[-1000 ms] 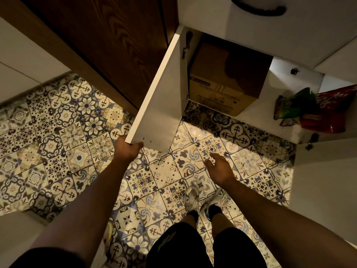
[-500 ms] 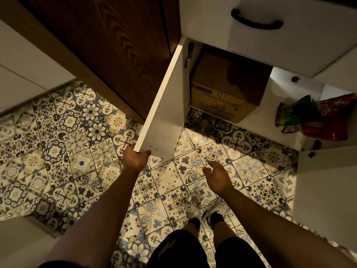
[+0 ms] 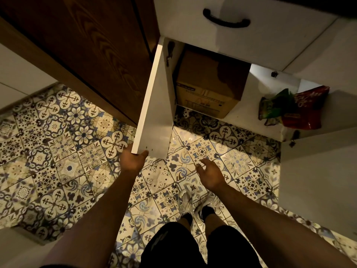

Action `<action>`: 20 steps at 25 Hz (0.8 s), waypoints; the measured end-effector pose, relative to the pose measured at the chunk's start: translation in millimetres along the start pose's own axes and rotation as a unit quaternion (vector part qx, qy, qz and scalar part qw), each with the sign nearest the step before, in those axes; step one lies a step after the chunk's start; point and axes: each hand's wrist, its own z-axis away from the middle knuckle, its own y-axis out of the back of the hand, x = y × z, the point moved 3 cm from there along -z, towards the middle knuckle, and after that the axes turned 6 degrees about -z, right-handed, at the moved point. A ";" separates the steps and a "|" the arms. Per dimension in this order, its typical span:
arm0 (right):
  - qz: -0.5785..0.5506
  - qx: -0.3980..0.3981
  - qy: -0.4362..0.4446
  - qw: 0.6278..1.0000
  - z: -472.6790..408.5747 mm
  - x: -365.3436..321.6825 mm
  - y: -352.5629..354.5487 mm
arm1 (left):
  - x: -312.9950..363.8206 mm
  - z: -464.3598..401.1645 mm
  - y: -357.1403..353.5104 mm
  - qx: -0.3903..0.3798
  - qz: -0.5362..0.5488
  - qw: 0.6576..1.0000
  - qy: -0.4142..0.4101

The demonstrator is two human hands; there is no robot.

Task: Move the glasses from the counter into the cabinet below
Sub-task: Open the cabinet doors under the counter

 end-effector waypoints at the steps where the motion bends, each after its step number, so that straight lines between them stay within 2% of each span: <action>1: -0.003 -0.001 -0.003 1.000 0.7 2.0 1.7 | 1.4 1.2 -1.5 -0.007 -0.006 1.000 -0.007; 4: -0.009 0.001 -0.007 1.000 2.5 6.2 5.2 | 2.8 5.9 -7.8 -0.027 0.007 1.000 0.000; 11: -0.005 0.008 -0.014 1.000 3.8 19.3 15.9 | -0.6 11.9 -17.4 -0.023 0.022 0.999 0.027; 20: -0.021 0.010 -0.029 0.999 6.7 25.5 19.9 | 8.9 26.8 -31.9 -0.056 -0.007 0.998 -0.038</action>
